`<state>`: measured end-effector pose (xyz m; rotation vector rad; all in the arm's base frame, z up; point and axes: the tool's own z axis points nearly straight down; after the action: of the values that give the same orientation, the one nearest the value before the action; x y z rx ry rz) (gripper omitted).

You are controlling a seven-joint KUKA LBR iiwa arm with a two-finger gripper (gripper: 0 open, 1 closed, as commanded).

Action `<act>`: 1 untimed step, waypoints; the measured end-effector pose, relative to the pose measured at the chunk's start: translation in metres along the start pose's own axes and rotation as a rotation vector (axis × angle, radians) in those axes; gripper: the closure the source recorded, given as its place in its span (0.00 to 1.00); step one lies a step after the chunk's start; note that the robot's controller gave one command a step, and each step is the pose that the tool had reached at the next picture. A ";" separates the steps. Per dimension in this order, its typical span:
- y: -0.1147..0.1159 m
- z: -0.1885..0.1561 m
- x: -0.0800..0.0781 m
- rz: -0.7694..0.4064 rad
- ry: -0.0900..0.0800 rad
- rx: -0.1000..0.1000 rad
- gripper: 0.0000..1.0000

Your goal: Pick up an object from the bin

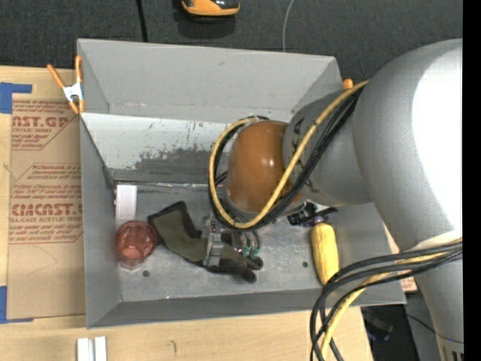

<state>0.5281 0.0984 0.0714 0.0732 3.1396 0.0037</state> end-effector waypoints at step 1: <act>0.000 0.000 0.000 0.000 0.000 0.000 1.00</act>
Offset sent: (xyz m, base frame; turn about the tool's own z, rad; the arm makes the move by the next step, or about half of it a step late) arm -0.0376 -0.0080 0.1277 -0.1241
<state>0.5281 0.0984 0.0714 0.0730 3.1396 0.0039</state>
